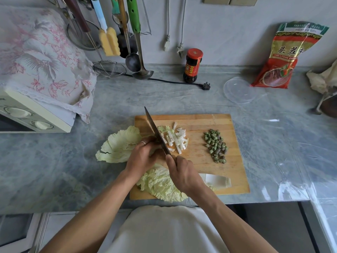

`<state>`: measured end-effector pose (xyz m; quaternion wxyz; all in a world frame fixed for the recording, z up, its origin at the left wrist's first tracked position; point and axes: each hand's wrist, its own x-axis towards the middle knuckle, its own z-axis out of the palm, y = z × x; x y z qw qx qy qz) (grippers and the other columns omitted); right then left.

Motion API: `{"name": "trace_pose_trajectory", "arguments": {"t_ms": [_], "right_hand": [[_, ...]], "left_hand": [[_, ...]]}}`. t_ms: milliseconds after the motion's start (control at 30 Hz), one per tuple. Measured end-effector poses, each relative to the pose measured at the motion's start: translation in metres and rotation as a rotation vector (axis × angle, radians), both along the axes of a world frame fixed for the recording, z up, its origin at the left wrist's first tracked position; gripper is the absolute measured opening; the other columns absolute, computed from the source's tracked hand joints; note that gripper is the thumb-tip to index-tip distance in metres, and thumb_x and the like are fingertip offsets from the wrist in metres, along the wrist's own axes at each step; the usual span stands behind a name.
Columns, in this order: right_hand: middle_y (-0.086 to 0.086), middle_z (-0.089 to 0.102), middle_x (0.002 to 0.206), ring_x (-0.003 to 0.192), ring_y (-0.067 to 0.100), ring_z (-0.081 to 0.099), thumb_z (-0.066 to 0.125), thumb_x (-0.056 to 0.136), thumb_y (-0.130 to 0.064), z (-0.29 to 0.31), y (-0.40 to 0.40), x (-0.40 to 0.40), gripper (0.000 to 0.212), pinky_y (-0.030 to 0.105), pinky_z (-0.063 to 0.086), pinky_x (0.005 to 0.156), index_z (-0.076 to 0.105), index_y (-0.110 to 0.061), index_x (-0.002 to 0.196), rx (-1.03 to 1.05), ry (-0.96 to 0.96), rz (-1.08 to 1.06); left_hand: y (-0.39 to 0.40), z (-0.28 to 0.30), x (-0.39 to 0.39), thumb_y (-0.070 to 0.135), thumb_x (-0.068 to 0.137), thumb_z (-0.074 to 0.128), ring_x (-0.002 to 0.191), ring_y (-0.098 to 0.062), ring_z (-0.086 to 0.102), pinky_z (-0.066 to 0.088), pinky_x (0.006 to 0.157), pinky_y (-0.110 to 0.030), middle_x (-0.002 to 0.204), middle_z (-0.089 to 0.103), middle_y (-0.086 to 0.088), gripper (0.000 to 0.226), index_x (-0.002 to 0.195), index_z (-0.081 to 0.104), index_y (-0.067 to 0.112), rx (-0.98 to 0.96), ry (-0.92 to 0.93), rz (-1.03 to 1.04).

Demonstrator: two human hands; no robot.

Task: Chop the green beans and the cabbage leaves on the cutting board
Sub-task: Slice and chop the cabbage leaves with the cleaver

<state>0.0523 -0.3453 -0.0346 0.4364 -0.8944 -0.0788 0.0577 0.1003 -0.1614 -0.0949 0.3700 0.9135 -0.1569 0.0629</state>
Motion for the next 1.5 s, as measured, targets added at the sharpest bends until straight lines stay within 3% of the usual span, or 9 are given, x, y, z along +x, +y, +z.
{"name": "trace_pose_trajectory", "arguments": {"t_ms": [33,133,167,300,400,667,1200,1400,1500], "right_hand": [[0.005,0.025,0.076,0.047,0.017,0.029,0.027,0.104,0.002,-0.001,0.001,0.001,0.02,0.026,0.022,0.038,0.046,0.005,0.11,-0.005,-0.077,-0.005],[0.007,0.04,0.069,0.055,0.024,0.039,0.029,0.109,-0.03,0.023,0.017,0.008,0.036,0.033,0.037,0.052,0.052,-0.006,0.094,0.099,0.343,-0.103],[0.007,0.047,0.068,0.059,0.025,0.044,0.03,0.107,-0.04,0.019,0.014,0.008,0.043,0.036,0.041,0.057,0.051,-0.008,0.086,0.029,0.321,-0.147],[0.009,0.047,0.061,0.046,0.021,0.045,0.034,0.103,-0.053,0.018,0.0,0.012,0.053,0.033,0.04,0.045,0.048,-0.011,0.073,0.162,0.478,-0.168],[0.007,0.049,0.06,0.044,0.02,0.046,0.035,0.102,-0.055,0.023,-0.006,0.009,0.055,0.031,0.04,0.042,0.052,-0.009,0.076,0.145,0.491,-0.156],[0.009,0.052,0.058,0.046,0.022,0.049,0.035,0.103,-0.052,0.038,-0.005,0.003,0.064,0.038,0.044,0.045,0.055,0.006,0.086,0.028,0.391,-0.088],[0.023,0.058,0.069,0.062,0.043,0.055,0.035,0.105,-0.047,0.034,0.005,0.009,0.052,0.049,0.052,0.058,0.051,-0.005,0.079,-0.038,0.37,-0.078],[0.003,0.052,0.063,0.054,0.018,0.048,0.033,0.104,-0.048,0.03,0.007,0.013,0.047,0.038,0.046,0.06,0.048,-0.017,0.072,-0.11,0.397,-0.045],[0.001,0.051,0.067,0.064,0.022,0.05,0.029,0.103,-0.049,0.029,0.013,0.017,0.046,0.035,0.041,0.068,0.051,-0.016,0.078,-0.144,0.402,-0.04]], "left_hand": [[-0.001,-0.004,0.0,0.013,0.086,0.074,0.111,-0.014,0.063,0.054,0.086,-0.024,0.113,0.07,0.001,0.019,0.102,0.077,0.021,0.01,0.021,0.002],[0.0,-0.002,-0.001,0.013,0.085,0.075,0.109,-0.014,0.064,0.055,0.084,-0.027,0.114,0.07,0.002,0.019,0.103,0.076,0.02,0.006,0.048,0.017],[0.002,-0.006,-0.001,0.012,0.084,0.075,0.109,-0.015,0.064,0.056,0.085,-0.029,0.114,0.069,0.001,0.02,0.104,0.076,0.017,0.003,0.047,0.027],[0.003,0.001,-0.001,0.006,0.08,0.077,0.109,-0.021,0.064,0.058,0.086,-0.037,0.116,0.068,-0.003,0.03,0.109,0.071,0.008,0.083,0.008,-0.029],[0.014,0.002,0.004,0.007,0.077,0.077,0.116,-0.026,0.058,0.053,0.096,-0.038,0.117,0.066,-0.005,0.033,0.11,0.073,0.011,0.215,-0.052,-0.084],[0.017,-0.001,-0.001,0.016,0.087,0.071,0.109,-0.023,0.06,0.055,0.09,-0.04,0.118,0.063,-0.004,0.033,0.12,0.071,0.019,0.241,0.021,-0.008],[0.013,0.001,-0.002,0.013,0.084,0.072,0.096,-0.019,0.062,0.056,0.081,-0.034,0.104,0.062,-0.001,0.032,0.114,0.074,0.025,0.138,0.049,0.022],[0.014,0.002,-0.003,0.013,0.085,0.068,0.096,-0.015,0.059,0.055,0.078,-0.029,0.103,0.057,0.004,0.042,0.119,0.071,0.036,0.122,0.066,0.0],[0.013,0.002,-0.004,0.011,0.085,0.067,0.097,-0.017,0.059,0.056,0.079,-0.032,0.103,0.056,0.004,0.044,0.12,0.069,0.037,0.119,0.069,0.002]]}}
